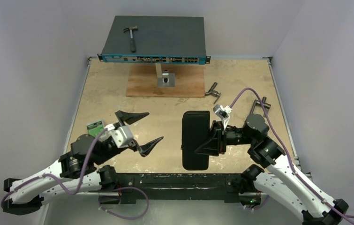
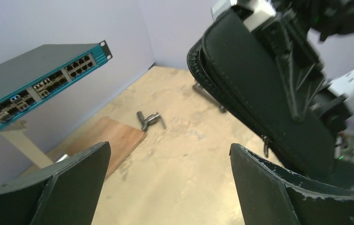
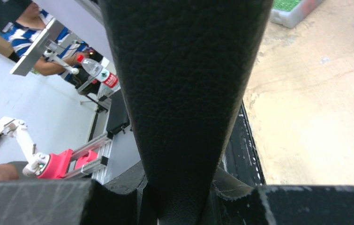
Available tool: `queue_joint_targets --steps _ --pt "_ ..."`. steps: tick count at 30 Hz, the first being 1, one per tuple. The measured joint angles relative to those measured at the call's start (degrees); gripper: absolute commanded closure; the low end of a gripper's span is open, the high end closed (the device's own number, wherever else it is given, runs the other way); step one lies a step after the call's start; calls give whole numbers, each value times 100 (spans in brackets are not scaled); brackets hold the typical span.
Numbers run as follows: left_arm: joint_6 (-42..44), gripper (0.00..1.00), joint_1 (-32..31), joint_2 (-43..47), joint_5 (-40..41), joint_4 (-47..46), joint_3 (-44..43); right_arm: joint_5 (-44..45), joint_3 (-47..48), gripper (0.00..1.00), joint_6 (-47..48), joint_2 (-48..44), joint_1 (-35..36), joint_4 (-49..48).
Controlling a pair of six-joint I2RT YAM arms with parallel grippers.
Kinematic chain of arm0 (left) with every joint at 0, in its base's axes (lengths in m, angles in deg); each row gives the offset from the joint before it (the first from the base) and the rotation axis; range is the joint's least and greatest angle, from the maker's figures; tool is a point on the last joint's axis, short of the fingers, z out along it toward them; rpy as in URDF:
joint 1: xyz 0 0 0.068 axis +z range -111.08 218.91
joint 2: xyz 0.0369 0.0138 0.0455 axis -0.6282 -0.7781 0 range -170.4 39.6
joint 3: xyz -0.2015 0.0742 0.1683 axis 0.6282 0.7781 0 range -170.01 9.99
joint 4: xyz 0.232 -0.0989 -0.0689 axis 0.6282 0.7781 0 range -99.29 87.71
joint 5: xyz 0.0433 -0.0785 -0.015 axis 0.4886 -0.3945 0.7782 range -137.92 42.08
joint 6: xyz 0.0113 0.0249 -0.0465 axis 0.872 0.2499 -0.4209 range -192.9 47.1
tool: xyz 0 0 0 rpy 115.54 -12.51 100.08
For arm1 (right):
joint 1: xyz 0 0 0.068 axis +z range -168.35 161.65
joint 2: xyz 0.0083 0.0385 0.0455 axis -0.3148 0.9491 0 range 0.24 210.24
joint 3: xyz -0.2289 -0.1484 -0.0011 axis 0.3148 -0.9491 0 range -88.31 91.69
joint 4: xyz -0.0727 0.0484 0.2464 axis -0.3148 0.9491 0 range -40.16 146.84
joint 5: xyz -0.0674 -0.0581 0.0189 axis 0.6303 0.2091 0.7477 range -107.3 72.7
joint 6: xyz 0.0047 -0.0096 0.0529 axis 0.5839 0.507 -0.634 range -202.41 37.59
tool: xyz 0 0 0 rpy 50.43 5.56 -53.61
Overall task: Sort the hair-cutting tools
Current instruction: Zip the hairdressing tool bag at the center of the board.
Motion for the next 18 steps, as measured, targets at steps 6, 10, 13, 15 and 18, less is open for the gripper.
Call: queue_joint_targets --steps 6,10,13,15,18 --pt "-1480 0 621 208 -1130 -256 -103 -422 -420 100 -564 -37 109 -1235" --pt "-2754 0 1550 -256 -2448 -737 -190 -479 -439 100 -496 151 514 -1423" --pt "-3654 0 1969 -752 -3327 -1224 -186 -461 -306 100 -247 422 833 -1268" --pt "-4127 0 2074 -1080 -3755 -1580 -184 -457 -227 100 -125 562 925 -1228" --pt "-4640 0 2107 -1449 -4190 -2011 -179 -400 -168 100 20 682 946 -1224"
